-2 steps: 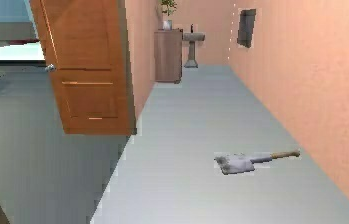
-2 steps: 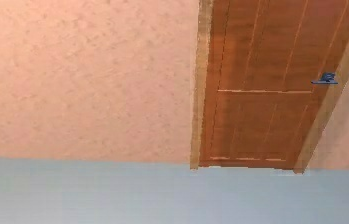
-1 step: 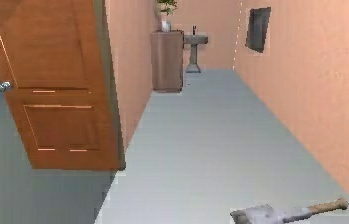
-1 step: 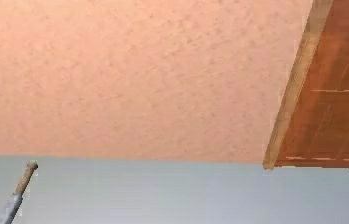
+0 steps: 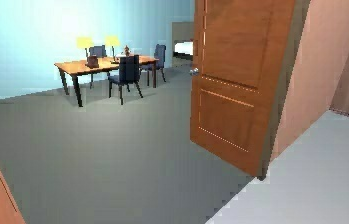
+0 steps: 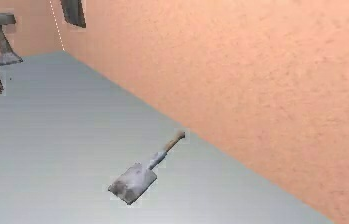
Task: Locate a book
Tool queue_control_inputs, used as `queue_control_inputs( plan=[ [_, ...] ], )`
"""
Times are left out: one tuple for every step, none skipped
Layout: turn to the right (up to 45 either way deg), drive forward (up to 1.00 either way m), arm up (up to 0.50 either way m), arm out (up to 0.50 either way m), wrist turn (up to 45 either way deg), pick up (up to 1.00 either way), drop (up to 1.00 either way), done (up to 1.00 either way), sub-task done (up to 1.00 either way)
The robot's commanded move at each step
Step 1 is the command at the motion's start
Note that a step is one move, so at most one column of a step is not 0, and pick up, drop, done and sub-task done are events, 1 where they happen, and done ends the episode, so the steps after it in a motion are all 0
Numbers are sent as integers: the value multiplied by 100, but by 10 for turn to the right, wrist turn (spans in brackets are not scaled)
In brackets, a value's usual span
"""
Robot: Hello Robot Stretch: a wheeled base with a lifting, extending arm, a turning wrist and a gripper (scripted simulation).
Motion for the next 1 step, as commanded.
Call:
queue_control_inputs(
  plan=[
    [-180, 0, 0, 0, 0, 0, 0, 0, 0]
  ],
)
